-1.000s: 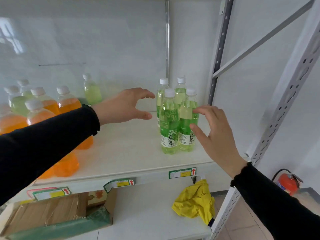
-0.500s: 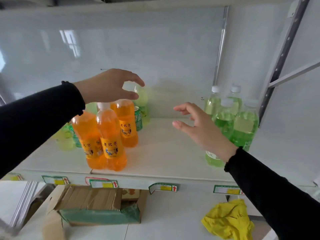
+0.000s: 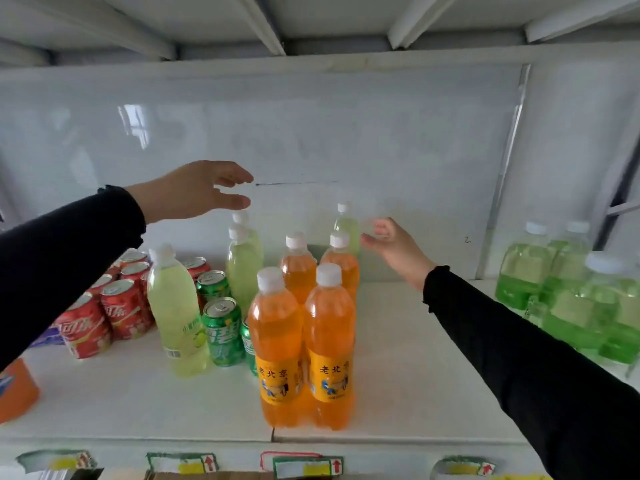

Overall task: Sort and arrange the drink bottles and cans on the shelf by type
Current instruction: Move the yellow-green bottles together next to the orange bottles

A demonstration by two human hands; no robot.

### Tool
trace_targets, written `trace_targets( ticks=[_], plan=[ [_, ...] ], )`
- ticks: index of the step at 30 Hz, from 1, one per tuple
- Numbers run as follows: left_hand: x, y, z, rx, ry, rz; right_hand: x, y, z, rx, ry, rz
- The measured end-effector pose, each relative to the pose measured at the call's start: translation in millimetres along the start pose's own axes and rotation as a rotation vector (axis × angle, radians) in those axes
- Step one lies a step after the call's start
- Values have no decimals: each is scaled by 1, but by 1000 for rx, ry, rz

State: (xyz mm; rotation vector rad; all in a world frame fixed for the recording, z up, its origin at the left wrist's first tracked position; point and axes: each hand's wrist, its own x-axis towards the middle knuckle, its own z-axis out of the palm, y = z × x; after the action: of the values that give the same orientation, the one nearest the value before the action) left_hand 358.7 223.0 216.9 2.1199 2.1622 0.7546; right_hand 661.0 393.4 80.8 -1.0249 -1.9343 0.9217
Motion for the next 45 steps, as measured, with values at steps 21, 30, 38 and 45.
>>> trace_targets(
  ticks=[21,30,38,45],
  plan=[
    [70,-153,81,-218,-417,-6,57,7,58,119,-38,63],
    [76,-153,82,-564,-310,-91,67,17,55,169,73,96],
    [88,-114,0,-726,-45,-19,51,-21,12,259,212,65],
    [85,-46,-43,-624,74,203,7,-63,-26,231,343,-41]
  ],
)
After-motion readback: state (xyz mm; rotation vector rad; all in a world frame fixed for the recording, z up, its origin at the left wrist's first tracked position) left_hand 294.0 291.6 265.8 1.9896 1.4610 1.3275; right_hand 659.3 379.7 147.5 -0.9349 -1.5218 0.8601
